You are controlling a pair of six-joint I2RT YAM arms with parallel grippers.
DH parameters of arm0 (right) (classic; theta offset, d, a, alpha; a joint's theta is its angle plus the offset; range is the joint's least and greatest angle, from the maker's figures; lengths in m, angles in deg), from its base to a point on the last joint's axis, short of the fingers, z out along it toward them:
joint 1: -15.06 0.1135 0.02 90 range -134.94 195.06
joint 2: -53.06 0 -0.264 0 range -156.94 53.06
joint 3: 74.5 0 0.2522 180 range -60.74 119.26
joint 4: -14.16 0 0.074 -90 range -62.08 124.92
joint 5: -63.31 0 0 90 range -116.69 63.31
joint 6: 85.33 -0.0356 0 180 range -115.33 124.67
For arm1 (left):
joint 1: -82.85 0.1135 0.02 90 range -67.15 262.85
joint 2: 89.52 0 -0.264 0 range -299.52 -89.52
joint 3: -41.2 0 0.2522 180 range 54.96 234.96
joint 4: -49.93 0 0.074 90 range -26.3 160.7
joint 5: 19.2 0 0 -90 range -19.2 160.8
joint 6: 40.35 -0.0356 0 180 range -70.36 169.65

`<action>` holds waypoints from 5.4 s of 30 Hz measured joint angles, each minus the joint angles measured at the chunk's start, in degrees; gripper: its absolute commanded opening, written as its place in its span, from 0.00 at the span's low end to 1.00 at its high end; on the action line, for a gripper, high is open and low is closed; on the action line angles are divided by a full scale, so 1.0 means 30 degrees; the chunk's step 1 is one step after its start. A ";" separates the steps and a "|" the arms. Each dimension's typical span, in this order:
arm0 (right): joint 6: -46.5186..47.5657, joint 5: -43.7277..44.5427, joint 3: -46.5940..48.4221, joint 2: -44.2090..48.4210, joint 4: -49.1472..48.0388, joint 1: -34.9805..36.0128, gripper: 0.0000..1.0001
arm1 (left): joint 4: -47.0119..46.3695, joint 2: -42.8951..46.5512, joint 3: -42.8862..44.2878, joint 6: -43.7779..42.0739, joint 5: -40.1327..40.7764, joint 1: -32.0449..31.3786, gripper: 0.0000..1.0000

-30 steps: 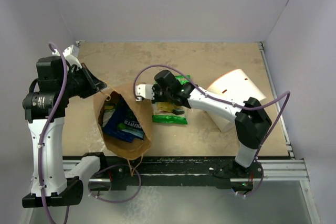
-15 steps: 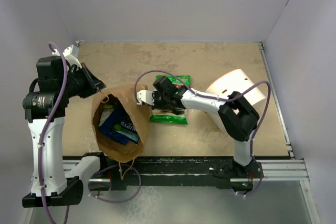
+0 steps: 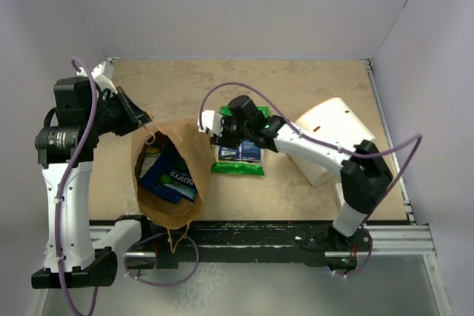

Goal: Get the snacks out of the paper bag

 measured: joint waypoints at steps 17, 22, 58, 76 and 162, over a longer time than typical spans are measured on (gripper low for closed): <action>-0.5872 -0.5799 -0.3730 0.6076 -0.3271 0.0481 0.87 | -0.3555 -0.1610 -0.1967 0.2703 -0.6164 0.0000 0.00; -0.7031 -0.6521 -0.3599 0.7257 -0.3920 0.1712 1.00 | -0.5421 -0.1785 -0.1989 0.3789 -0.7723 0.0000 0.00; -1.3508 0.7155 1.1336 -0.0342 0.4656 0.3796 1.00 | 0.2674 -0.8888 1.4389 -0.3330 0.6849 -0.0007 0.00; -1.2910 0.4707 0.5442 0.2098 0.1982 0.2543 1.00 | -0.4131 -0.0095 -0.2688 -0.1209 -0.3432 -0.0131 0.00; -0.0546 0.1064 -0.0401 -0.4583 -1.1089 0.6360 0.00 | 0.0503 0.1093 -0.2193 -0.0459 -0.1260 -0.0131 0.00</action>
